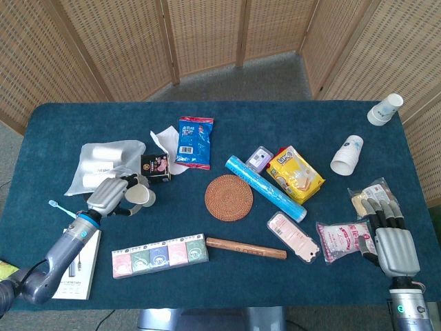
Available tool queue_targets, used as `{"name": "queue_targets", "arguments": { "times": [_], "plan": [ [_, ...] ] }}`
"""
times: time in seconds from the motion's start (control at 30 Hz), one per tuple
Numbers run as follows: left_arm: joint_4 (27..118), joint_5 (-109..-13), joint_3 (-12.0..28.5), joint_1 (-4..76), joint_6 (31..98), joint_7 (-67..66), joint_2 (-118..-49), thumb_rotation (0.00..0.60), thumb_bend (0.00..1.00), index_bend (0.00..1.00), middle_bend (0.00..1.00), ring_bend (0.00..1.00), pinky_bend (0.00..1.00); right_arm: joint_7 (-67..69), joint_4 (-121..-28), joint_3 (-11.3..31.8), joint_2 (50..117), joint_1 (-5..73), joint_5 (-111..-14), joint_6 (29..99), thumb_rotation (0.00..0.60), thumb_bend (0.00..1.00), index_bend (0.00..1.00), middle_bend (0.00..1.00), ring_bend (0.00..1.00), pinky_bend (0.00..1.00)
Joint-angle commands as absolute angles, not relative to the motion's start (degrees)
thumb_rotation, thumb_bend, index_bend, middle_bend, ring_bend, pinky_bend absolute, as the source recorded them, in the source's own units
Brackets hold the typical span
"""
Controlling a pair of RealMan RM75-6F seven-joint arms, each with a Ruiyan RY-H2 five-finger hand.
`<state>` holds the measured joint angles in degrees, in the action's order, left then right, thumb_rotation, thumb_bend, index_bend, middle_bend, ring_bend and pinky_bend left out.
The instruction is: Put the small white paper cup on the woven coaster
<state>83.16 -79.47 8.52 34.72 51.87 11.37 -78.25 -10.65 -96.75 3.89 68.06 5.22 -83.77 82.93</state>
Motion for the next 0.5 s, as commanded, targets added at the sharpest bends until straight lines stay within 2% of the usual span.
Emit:
{"name": "queue_targets", "arguments": {
  "times": [0.03,0.5],
  "plan": [
    [83.5,-78.5,10.7,37.9,49.6,12.0,-80.2,0.600,0.39,0.33,0.28,0.33,0.54,-9.8,-97.3,3.3,67.8,5.2,-84.6,82.7,0.600,0.48,0.00,0.00,0.00,0.00],
    [74.8,-76.4,15.2,49.3,44.6,11.6,-94.0,0.600,0.39,0.32,0.28,0.31,0.51,-8.3,-98.6,2.0,66.0,3.4,-86.3,85.2,0.600,0.48,0.00,0.00,0.00,0.00]
  ]
}}
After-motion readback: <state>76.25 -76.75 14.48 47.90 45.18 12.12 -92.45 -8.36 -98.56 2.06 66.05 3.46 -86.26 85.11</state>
